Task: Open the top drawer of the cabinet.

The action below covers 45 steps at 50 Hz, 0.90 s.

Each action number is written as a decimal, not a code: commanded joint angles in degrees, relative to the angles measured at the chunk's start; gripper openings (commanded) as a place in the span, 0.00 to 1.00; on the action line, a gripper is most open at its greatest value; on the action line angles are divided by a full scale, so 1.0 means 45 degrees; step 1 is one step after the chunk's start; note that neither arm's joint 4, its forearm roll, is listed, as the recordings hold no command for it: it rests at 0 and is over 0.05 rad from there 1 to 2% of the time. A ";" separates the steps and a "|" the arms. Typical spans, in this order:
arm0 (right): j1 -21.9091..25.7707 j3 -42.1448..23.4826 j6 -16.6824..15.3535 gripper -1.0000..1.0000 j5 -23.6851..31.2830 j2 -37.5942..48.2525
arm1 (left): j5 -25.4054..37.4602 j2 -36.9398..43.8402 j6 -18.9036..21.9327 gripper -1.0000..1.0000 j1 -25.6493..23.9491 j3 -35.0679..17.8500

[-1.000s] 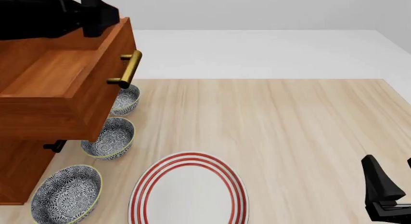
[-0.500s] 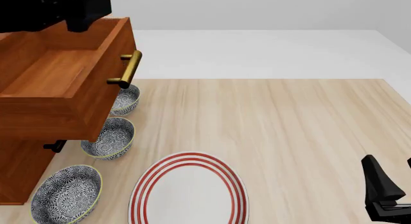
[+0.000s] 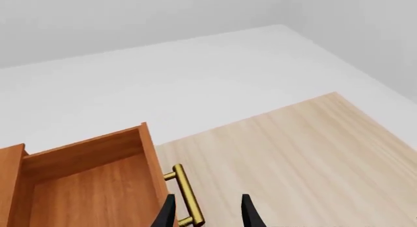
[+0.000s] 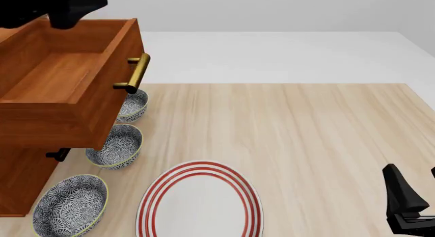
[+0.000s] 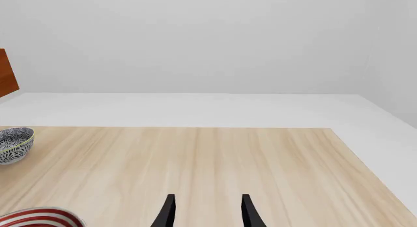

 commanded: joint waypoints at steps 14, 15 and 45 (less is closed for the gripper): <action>0.0000 0.0000 -0.0001 1.00 0.0000 0.0001 | 0.0327 -0.0654 0.0195 1.00 -0.0454 -0.0085; 0.0000 0.0000 0.0000 1.00 0.0000 -0.0001 | 0.0353 -0.0660 0.0199 1.00 -0.0457 -0.0113; -0.0001 0.0000 -0.0003 1.00 0.0000 0.0000 | 0.0808 -0.1074 -0.0315 1.00 -0.1176 -0.0310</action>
